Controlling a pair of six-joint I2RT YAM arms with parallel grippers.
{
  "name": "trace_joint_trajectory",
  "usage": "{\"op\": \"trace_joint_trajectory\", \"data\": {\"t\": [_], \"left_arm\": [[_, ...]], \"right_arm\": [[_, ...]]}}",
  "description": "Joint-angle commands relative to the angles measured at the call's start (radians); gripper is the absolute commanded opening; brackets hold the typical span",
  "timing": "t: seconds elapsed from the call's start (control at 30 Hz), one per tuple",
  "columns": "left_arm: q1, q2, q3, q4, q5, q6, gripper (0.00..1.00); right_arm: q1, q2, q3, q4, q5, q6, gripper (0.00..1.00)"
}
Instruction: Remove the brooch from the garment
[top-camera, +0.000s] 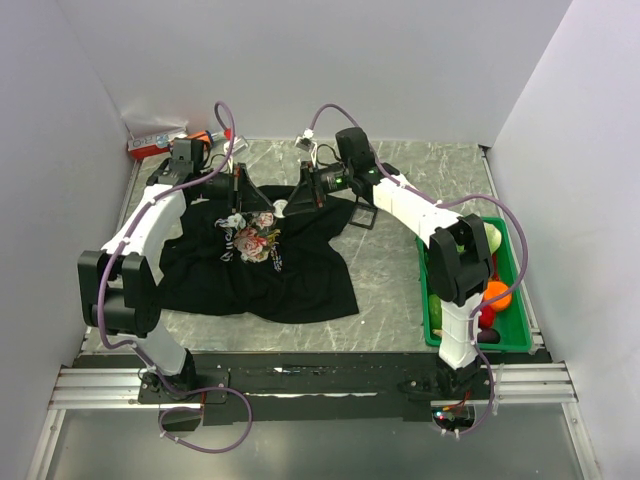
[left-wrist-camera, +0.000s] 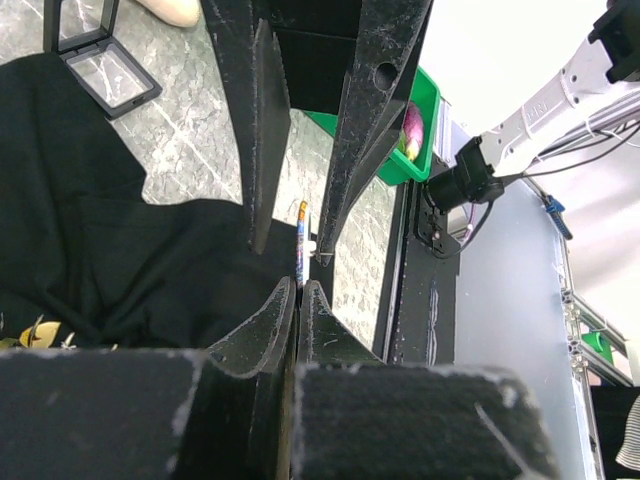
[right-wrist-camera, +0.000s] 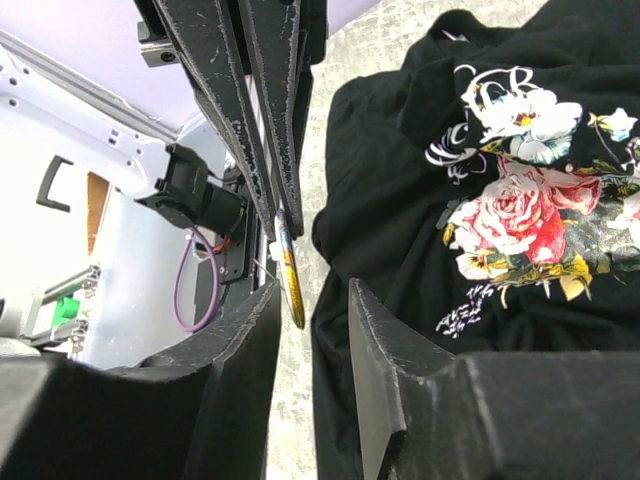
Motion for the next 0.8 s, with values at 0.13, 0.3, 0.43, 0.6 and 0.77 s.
{"op": "trace_joint_trajectory", "data": {"t": [0.13, 0.3, 0.43, 0.6, 0.77], "left_arm": [[-0.006, 0.001, 0.047, 0.027, 0.056, 0.001, 0.01], [-0.017, 0.005, 0.062, -0.005, 0.05, 0.031, 0.01], [-0.021, 0.007, 0.065, -0.01, 0.047, 0.044, 0.01], [-0.026, 0.012, 0.07, -0.025, 0.047, 0.056, 0.01], [-0.041, 0.03, 0.105, -0.089, 0.038, 0.119, 0.01]], "right_arm": [[-0.01, -0.008, 0.036, 0.044, -0.009, 0.01, 0.38], [-0.008, -0.006, 0.03, 0.038, 0.025, 0.028, 0.37], [-0.008, -0.006, 0.024, 0.027, 0.051, 0.039, 0.36], [-0.01, -0.005, 0.032, 0.013, 0.087, 0.052, 0.36], [-0.008, 0.006, 0.044, -0.018, 0.129, 0.064, 0.36]]}}
